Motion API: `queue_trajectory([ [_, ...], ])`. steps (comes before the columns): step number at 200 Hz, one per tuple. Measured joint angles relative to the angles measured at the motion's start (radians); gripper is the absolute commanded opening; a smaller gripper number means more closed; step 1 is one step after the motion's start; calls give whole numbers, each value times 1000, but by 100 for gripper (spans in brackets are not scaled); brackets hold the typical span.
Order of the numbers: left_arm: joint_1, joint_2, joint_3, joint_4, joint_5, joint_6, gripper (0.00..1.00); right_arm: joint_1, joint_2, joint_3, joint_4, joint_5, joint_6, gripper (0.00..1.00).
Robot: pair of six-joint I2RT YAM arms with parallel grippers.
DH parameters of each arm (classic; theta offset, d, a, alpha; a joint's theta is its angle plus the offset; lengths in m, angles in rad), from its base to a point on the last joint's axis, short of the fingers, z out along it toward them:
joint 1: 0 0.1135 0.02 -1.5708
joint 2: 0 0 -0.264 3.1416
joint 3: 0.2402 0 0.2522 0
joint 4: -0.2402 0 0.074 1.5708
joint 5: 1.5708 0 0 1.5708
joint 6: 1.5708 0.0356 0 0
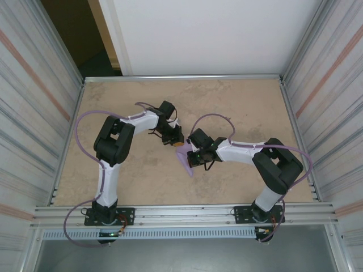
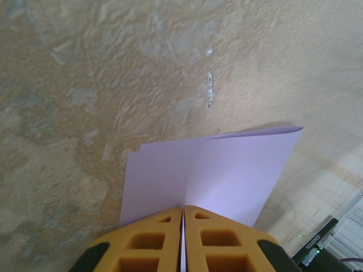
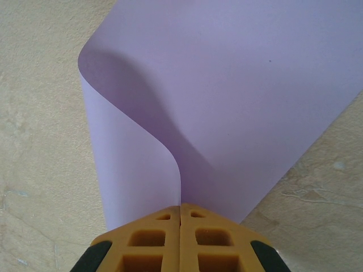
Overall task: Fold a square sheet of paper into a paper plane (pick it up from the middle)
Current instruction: Third fold the triangle at the center of the table.
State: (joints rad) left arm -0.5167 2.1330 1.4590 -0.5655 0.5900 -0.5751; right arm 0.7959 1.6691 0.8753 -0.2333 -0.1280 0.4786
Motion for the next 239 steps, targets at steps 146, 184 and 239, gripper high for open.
queue_trajectory([
  [146,0,0,0,0,0,0,10,0,22,14,-5,5,-16,0],
  [184,0,1,0,0,0,0,10,0,32,20,-8,5,-16,0],
  [239,3,0,3,-5,0,-2,11,0,32,25,-15,8,-16,0],
])
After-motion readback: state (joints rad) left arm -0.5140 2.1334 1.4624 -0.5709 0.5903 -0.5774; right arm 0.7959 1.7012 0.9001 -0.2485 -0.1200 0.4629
